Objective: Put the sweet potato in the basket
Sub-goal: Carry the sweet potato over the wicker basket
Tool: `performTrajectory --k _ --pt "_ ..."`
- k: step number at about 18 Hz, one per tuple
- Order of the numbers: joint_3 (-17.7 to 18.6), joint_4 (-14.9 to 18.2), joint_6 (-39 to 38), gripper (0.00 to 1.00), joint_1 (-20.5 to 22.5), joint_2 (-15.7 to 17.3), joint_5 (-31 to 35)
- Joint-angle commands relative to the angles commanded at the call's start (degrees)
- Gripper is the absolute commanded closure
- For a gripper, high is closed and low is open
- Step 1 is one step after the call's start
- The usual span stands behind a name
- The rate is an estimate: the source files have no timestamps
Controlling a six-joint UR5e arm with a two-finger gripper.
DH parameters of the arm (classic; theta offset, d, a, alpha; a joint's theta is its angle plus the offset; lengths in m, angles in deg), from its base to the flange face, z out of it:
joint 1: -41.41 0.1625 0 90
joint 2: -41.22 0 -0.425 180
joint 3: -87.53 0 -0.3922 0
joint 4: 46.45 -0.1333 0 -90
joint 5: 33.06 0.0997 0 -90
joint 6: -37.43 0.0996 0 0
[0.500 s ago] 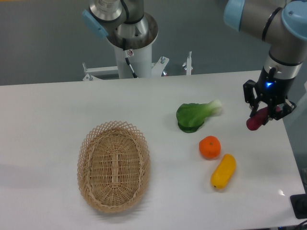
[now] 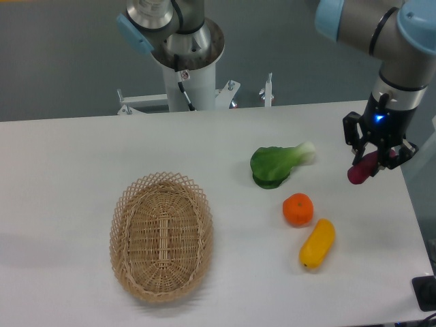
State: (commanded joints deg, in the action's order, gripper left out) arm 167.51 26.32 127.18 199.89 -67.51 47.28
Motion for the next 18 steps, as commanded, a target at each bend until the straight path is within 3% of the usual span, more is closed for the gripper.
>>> performTrajectory --k 9,14,18 --pt "4.7 -3.0 -19.9 0.66 -11.1 2.5 0.3" --pt "9.0 -11.8 -35.2 0.66 -18.8 3.1 0.5" --pt "14.2 -18.7 -42.4 0.66 -25.0 2.6 3.3"
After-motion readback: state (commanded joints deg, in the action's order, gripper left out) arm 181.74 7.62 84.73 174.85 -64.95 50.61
